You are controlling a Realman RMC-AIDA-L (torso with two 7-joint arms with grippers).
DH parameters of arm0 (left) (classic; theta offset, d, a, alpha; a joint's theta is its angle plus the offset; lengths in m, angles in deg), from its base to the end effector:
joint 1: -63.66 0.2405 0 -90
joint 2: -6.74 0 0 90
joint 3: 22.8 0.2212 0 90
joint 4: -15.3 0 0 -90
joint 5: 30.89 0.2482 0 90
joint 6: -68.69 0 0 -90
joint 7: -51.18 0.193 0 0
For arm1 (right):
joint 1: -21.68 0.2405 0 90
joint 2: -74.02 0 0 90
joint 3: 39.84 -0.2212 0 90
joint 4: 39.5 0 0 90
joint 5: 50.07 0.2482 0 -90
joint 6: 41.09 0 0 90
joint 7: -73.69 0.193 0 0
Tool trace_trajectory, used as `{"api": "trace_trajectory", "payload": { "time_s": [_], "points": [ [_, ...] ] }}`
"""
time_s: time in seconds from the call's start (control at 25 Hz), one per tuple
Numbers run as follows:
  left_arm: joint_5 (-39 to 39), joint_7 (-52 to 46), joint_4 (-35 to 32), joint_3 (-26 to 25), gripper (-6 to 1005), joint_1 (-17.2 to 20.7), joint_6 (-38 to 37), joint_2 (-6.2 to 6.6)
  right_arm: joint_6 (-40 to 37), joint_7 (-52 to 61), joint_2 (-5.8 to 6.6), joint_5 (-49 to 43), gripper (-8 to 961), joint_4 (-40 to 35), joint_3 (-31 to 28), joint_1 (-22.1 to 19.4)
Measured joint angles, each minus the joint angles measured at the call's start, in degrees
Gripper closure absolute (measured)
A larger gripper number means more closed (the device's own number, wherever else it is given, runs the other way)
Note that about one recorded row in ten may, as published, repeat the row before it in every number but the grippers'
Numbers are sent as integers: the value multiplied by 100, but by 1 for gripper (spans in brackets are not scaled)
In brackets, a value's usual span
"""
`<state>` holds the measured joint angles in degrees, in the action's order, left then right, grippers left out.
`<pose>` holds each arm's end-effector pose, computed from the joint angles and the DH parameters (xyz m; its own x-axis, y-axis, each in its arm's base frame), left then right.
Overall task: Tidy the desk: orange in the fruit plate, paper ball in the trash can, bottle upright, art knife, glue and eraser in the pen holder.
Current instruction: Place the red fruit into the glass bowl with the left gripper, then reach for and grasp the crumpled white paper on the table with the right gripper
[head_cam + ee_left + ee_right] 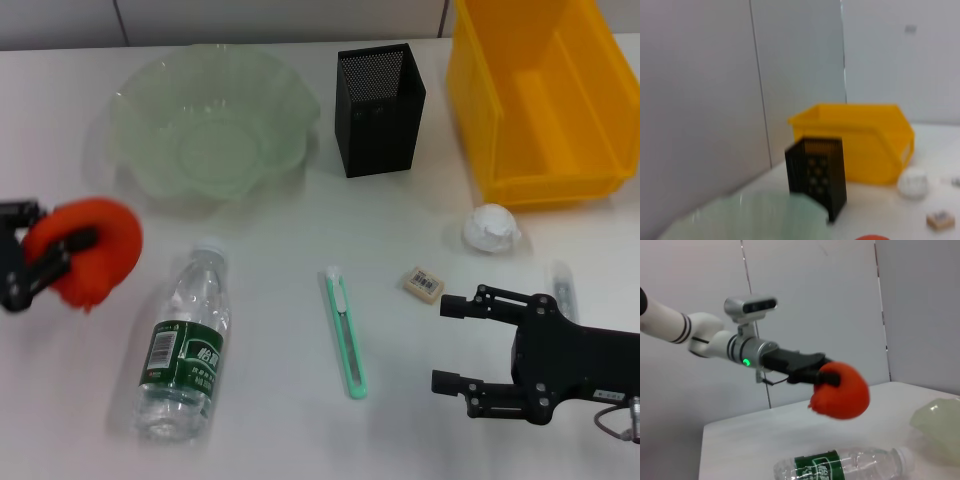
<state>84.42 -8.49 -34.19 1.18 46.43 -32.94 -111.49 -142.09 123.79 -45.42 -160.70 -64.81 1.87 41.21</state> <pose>-0.3058 0.3037 0.0671 0.8767 0.0607 0.4771 0.3087 -0.8318 -0.4613 0.2666 0.2562 -0.0594 0.7695 -0.1461 -0.6218 -0.2647 -0.9589 -0.1022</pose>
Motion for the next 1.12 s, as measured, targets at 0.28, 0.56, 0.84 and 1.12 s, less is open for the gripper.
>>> {"api": "trace_trajectory", "payload": {
  "time_s": [0.28, 0.56, 0.84, 1.12],
  "points": [
    [-295, -523, 236, 23, 764, -871, 258, -58, -127, 0, 7, 64, 171, -3, -8, -38],
    [-519, -440, 1494, 85, 818, -1777, 1957, -63, -368, 78, 9, 68, 170, -15, -131, -37],
    [-957, 226, 2444, 145, 742, -2168, 3102, -71, -798, 841, 26, 68, 179, -193, -566, -37],
    [-963, 194, 2153, 467, 463, -1795, 2309, -34, -1315, 2766, -4, 275, 194, -1755, -821, -51]
  ]
}}
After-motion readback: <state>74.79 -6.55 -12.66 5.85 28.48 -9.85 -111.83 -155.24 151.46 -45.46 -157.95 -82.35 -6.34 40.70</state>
